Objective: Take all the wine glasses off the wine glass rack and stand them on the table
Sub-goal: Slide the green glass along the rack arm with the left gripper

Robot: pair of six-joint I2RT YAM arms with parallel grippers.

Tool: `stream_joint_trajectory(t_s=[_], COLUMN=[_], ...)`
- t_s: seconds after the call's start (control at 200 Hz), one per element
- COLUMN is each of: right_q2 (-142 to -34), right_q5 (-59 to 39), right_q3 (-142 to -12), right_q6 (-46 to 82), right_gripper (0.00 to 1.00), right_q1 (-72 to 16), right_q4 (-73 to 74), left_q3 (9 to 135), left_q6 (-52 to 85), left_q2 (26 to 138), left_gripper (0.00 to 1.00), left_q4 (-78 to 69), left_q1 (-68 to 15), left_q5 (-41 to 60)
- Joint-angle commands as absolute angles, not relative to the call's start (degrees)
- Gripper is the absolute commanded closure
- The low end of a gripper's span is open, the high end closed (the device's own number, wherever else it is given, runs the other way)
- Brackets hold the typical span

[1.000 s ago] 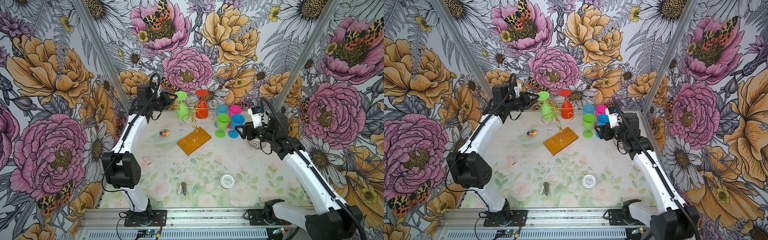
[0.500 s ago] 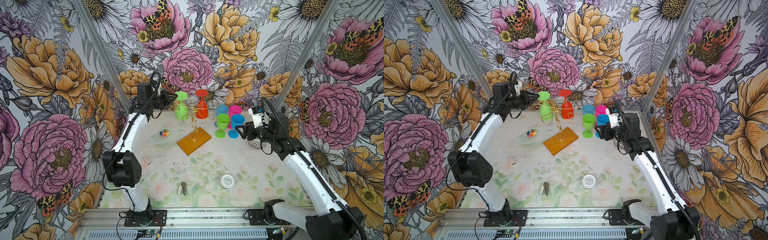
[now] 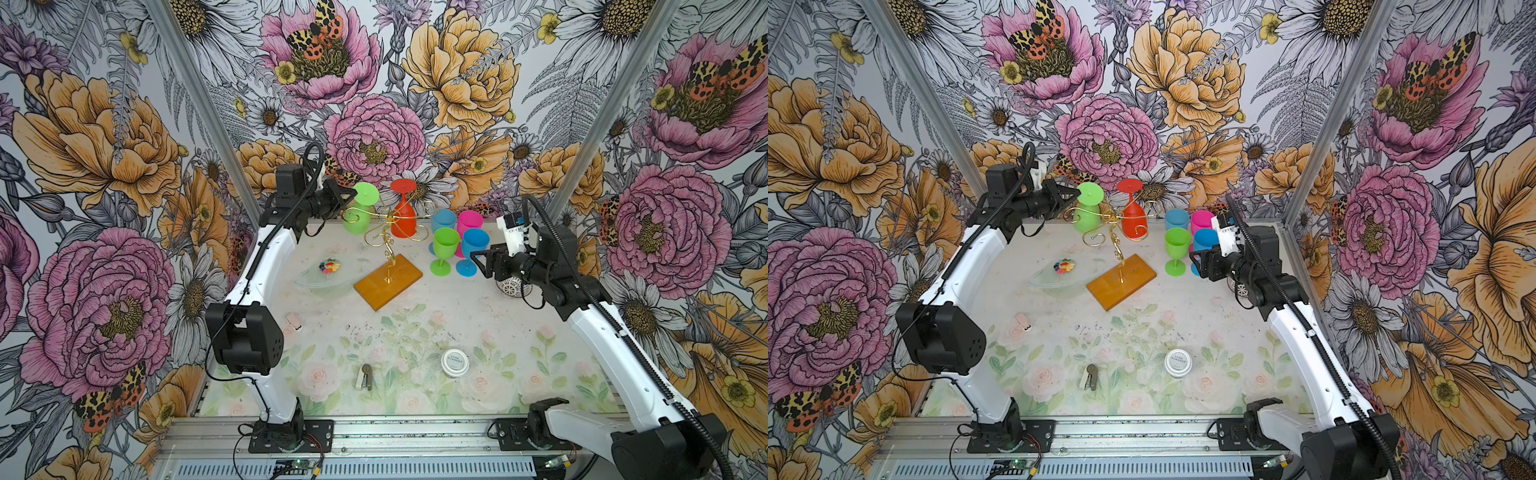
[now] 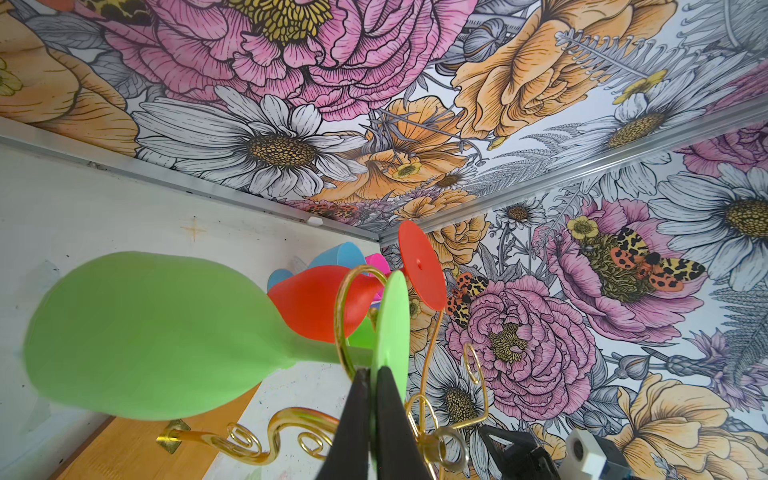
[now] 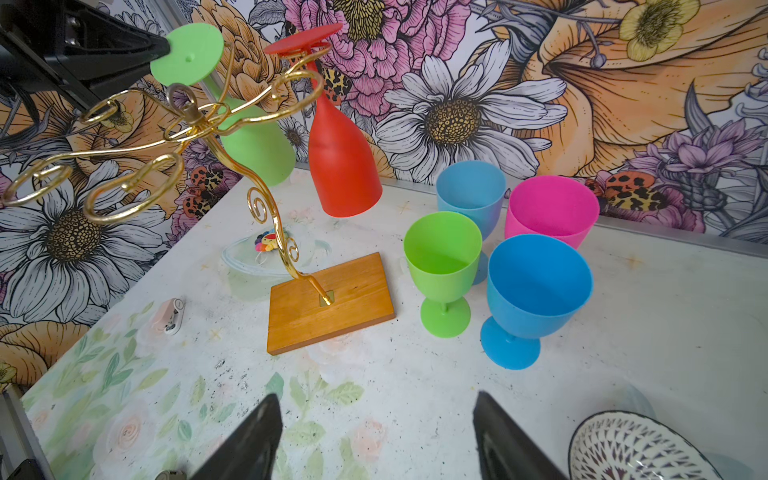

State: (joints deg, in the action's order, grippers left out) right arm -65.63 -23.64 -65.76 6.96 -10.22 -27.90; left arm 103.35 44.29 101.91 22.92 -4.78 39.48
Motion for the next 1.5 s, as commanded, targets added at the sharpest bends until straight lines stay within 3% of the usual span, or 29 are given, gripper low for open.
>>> stream_joint_trajectory(t_s=[0.0, 0.345, 1.496], right_q2=[-64.6, -64.4, -60.8], right_q5=[-23.1, -23.3, -22.9], right_q3=[-65.5, -65.3, -64.1], right_q6=[7.7, 8.1, 9.1], right_gripper=[0.27, 0.27, 0.27], right_q1=[-10.6, -10.6, -10.6], right_q4=[-26.5, -26.3, -26.3], left_q3=[105.3, 107.2, 115.4], left_q6=[45.2, 46.9, 49.6], left_q2=[101.7, 102.2, 110.0], left_gripper=[0.94, 1.00, 1.00], left_q4=[22.9, 22.9, 24.3], left_q1=[-5.2, -5.1, -5.6], left_q5=[41.2, 41.7, 40.7])
